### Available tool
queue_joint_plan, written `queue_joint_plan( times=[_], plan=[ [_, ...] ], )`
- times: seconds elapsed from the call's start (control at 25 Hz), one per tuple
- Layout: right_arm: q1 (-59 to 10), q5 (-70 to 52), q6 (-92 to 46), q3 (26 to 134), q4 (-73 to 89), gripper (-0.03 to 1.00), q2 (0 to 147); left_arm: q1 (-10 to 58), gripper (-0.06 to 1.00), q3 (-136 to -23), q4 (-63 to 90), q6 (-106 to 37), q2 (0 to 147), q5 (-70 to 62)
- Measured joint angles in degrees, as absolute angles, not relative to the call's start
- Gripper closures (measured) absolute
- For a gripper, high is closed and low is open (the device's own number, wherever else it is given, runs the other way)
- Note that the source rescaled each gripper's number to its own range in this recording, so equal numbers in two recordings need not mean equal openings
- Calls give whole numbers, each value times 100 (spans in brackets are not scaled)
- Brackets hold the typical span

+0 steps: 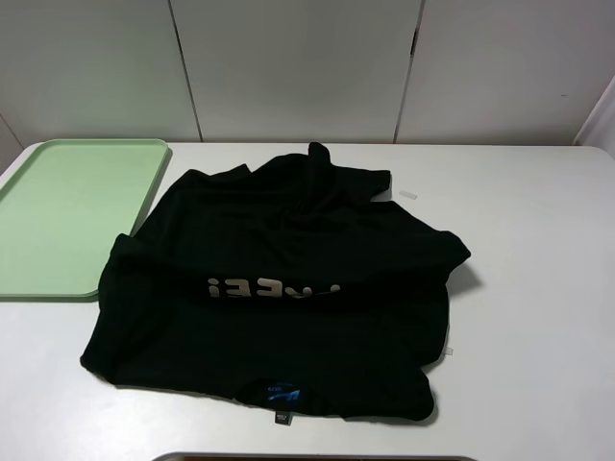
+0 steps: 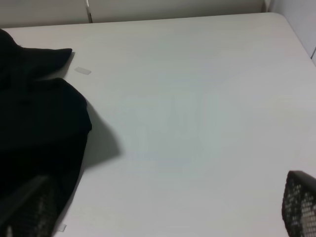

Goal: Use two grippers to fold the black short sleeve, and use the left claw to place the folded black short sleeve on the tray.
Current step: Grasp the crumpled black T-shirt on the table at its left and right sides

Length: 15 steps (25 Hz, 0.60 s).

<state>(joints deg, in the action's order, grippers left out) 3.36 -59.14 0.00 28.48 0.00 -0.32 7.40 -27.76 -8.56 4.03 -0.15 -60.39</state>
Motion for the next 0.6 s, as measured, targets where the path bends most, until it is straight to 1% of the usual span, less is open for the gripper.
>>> queue_joint_plan(
  times=[0.6],
  plan=[
    [336, -5914, 0, 2848, 0, -3, -32, 740, -6, -2776, -856, 403, -15, -6039]
  ],
)
